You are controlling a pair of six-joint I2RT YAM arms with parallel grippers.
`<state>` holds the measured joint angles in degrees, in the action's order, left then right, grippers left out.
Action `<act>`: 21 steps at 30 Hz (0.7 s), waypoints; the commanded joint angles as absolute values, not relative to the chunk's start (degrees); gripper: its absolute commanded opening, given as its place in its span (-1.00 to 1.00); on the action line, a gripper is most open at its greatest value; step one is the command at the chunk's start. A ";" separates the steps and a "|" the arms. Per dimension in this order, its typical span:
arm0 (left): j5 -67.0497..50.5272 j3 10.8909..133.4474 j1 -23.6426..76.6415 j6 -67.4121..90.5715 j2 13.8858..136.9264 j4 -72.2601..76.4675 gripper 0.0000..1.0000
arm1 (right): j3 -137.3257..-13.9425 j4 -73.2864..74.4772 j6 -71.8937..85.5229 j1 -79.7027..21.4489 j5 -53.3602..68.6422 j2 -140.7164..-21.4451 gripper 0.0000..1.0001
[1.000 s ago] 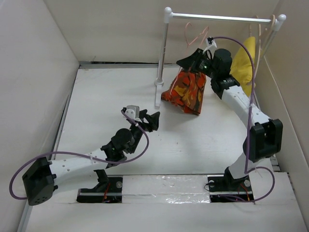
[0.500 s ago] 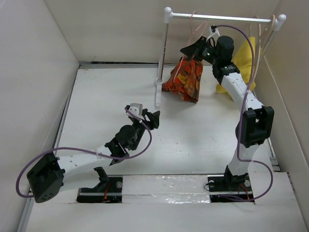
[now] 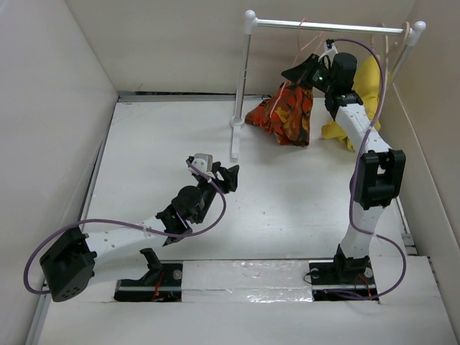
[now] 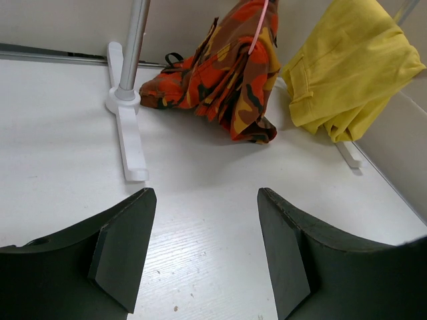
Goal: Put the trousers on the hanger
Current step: Place the hanger at the clothesline.
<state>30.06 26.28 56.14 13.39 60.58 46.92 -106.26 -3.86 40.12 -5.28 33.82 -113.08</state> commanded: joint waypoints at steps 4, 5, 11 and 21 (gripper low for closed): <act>29.80 28.21 55.99 13.62 61.08 48.78 0.18 | -100.47 -18.18 40.43 -5.71 37.26 -107.85 -0.65; 29.45 28.30 55.99 13.62 61.08 48.61 0.18 | -98.63 -18.80 40.08 -5.71 37.27 -106.45 -0.39; 30.15 28.12 55.99 13.80 61.61 48.87 0.19 | -94.76 -11.36 31.23 -6.50 30.60 -99.50 1.00; 30.59 32.33 55.99 14.59 66.52 44.04 0.24 | -64.45 -15.64 24.00 -9.93 23.04 -72.80 1.00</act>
